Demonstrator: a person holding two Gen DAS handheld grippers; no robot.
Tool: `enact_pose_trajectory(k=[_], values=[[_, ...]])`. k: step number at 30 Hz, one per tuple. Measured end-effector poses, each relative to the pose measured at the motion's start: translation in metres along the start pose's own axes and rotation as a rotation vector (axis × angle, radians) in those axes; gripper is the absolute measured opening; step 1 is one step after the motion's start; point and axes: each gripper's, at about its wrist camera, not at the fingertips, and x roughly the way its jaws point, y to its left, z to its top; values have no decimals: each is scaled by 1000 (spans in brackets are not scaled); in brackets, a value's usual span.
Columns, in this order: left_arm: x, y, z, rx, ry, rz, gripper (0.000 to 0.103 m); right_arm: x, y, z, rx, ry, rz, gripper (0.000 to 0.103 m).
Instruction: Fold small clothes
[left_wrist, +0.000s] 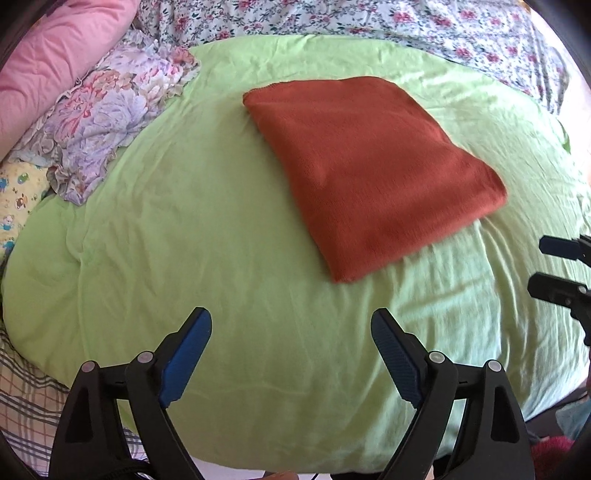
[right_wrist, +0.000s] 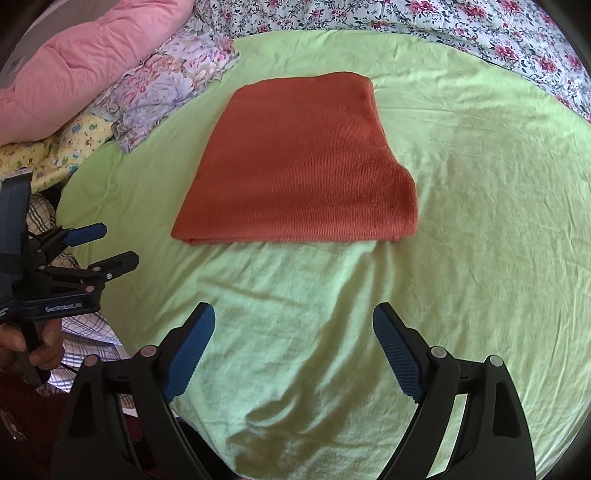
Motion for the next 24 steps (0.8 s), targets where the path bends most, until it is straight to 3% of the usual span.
enact_pose_trajectory(k=[8, 24], values=[[4, 5, 23, -19, -12, 49, 90, 3, -2, 24, 2, -10, 21, 88], [17, 16, 55, -65, -9, 41, 92, 23, -1, 80, -38, -12, 32, 88]])
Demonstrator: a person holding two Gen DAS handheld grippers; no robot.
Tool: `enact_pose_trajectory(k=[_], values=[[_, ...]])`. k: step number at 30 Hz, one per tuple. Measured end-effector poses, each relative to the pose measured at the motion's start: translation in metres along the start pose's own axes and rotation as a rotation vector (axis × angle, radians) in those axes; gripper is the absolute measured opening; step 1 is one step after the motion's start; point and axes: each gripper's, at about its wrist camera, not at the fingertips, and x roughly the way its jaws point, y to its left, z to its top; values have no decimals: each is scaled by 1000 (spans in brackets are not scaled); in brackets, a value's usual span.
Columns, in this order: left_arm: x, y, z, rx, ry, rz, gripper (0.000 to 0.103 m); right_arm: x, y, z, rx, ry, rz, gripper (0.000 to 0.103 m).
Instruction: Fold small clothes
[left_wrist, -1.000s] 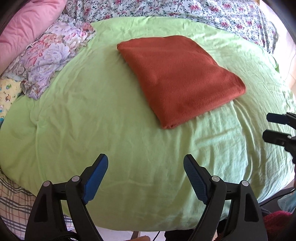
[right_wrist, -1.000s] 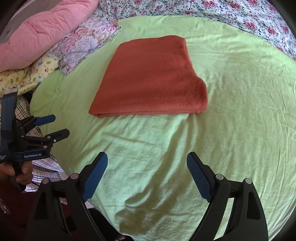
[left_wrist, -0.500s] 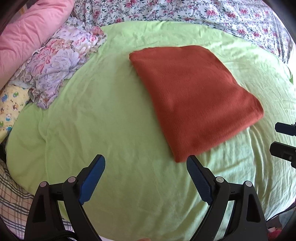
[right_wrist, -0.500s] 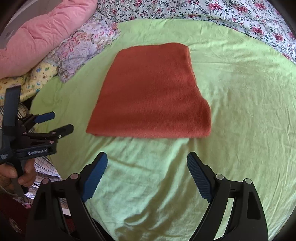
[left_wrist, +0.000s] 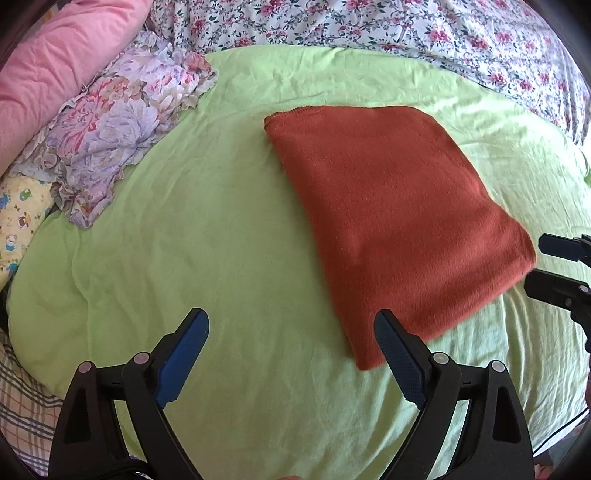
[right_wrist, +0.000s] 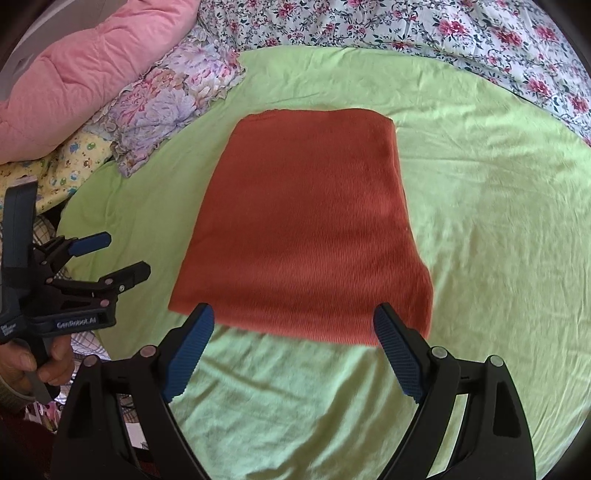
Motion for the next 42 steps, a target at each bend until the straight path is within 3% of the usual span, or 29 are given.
enact_pose_trajectory(k=[19, 29, 34, 37, 39, 40, 42], values=[[38, 28, 53, -199, 24, -127, 92, 26, -39, 55, 110, -35, 17, 88], [104, 45, 112, -315, 70, -285, 92, 54, -89, 91, 221, -71, 46, 87], [146, 58, 139, -399, 112, -346, 92, 83, -113, 115, 275, -55, 63, 74], [165, 62, 152, -422, 127, -345, 91, 99, -124, 127, 308, -42, 86, 62], [176, 65, 161, -438, 119, -346, 89, 109, -127, 132, 317, -25, 100, 47], [179, 65, 166, -442, 110, -348, 85, 115, -128, 135, 317, -13, 117, 42], [183, 65, 176, -426, 91, -358, 51, 119, -127, 139, 308, -11, 137, 20]])
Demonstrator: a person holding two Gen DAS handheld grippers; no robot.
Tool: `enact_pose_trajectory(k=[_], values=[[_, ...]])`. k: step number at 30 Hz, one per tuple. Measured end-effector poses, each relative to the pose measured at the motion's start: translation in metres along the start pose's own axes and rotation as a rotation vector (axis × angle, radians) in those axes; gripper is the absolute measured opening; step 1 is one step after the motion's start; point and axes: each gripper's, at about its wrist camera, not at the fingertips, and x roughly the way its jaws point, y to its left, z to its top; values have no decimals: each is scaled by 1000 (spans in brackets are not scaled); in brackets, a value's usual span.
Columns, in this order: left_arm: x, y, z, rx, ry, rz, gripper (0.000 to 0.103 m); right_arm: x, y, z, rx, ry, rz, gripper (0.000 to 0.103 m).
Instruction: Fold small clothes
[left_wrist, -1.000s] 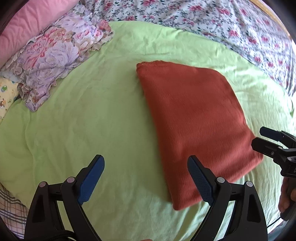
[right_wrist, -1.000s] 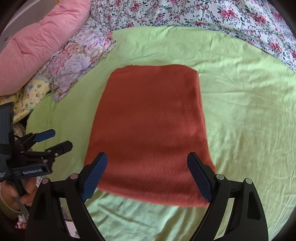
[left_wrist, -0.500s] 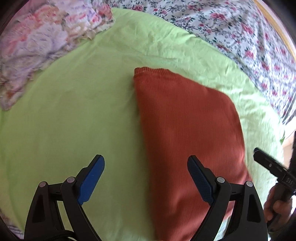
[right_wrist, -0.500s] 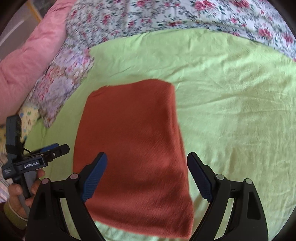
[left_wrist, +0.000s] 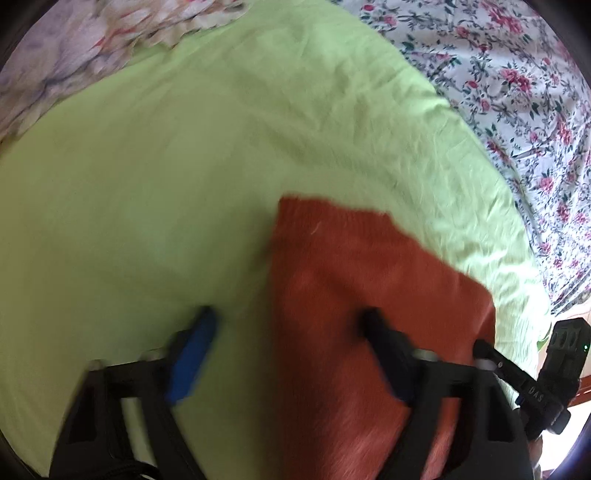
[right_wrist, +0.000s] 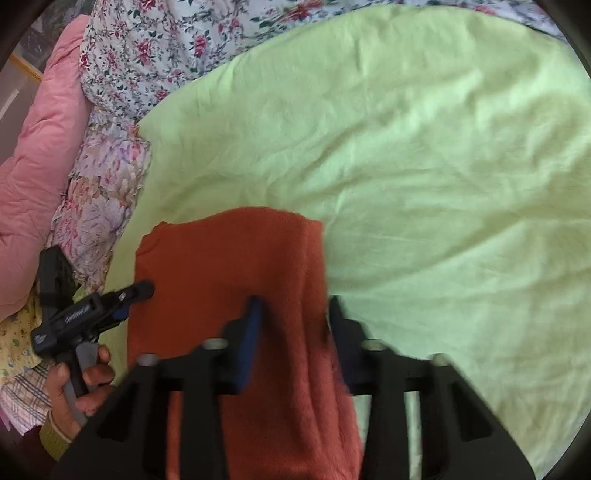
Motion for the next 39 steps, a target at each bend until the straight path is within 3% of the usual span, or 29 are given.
enact_pose_trajectory(k=[1, 4, 7, 10, 14, 22, 27, 29, 33, 35, 39], values=[[1, -5, 6, 21, 1, -26, 14, -4, 4, 2, -24, -21, -9, 15], [-7, -17, 15, 79, -53, 4, 5, -17, 7, 4, -34, -89, 21, 13], [-2, -20, 16, 105, -63, 53, 4, -4, -1, 2, -10, -53, -16, 13], [6, -13, 20, 104, -60, 87, 6, 7, -4, 2, 0, -33, -32, 14], [4, -7, 27, 93, -59, 84, 11, -1, 0, 8, 14, -23, -48, 24], [-49, -2, 13, 71, -114, 80, 19, -41, 8, -8, 16, -51, -19, 31], [-73, -11, -30, 121, -94, 75, 29, -57, 17, -34, -1, -36, 11, 39], [-82, -15, -52, 138, -85, 71, 38, -62, 20, -46, -10, -34, 11, 42], [-95, -25, -97, 174, -53, 63, 41, -71, 25, -69, -24, -23, 10, 43], [-100, -30, -115, 189, -43, 68, 49, -77, 27, -81, -32, -16, 11, 45], [-110, -37, -144, 224, -38, 96, 57, -86, 33, -97, -52, -21, 7, 58]])
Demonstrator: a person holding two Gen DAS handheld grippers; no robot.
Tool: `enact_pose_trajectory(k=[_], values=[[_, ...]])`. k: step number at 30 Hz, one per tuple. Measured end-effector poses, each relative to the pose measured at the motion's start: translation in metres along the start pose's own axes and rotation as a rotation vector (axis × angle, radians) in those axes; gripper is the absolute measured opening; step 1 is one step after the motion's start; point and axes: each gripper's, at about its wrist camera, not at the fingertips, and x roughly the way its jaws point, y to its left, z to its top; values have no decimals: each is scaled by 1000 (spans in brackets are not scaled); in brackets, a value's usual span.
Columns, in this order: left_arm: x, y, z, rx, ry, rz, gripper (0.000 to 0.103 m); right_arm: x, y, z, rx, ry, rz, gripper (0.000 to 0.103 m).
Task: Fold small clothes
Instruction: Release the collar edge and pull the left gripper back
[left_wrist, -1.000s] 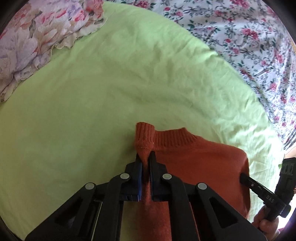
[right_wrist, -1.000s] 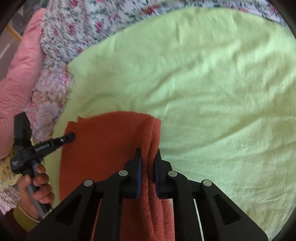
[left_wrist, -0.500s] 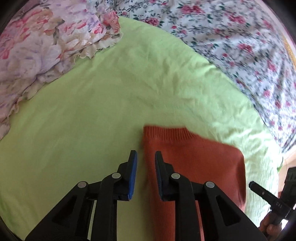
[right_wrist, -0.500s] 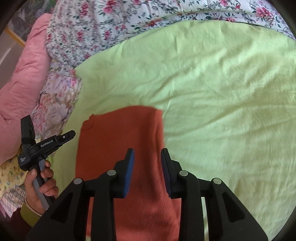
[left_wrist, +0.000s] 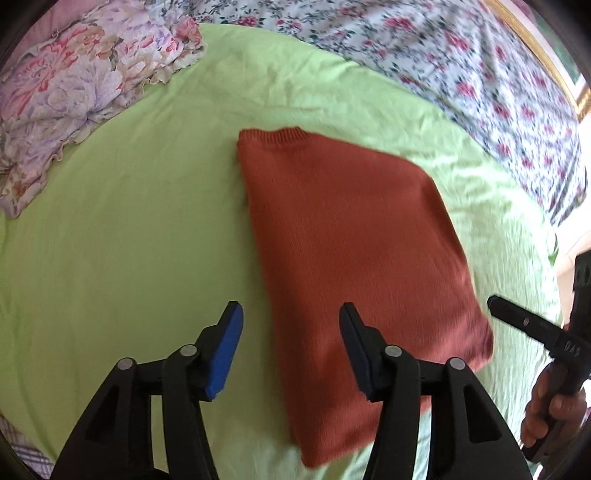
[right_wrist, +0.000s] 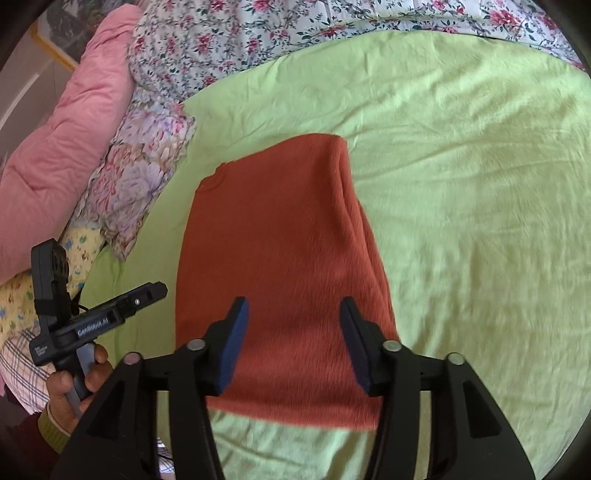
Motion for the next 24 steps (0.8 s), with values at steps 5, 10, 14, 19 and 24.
enact_pose_trajectory(k=[5, 10, 14, 19, 24], values=[[-14, -7, -28, 36, 0, 41, 64, -11, 5, -21, -25, -2, -18, 59], [-23, -8, -43, 82, -6, 80, 73, -18, 12, -42, -48, 3, -37, 67], [-27, -5, -53, 97, 6, 106, 75, -22, 20, -55, -69, 12, -45, 71], [-30, 0, -64, 107, 29, 121, 77, -26, 24, -68, -95, 11, -59, 76], [-36, -2, -73, 152, 18, 162, 80, -30, 26, -81, -128, 4, -75, 79]])
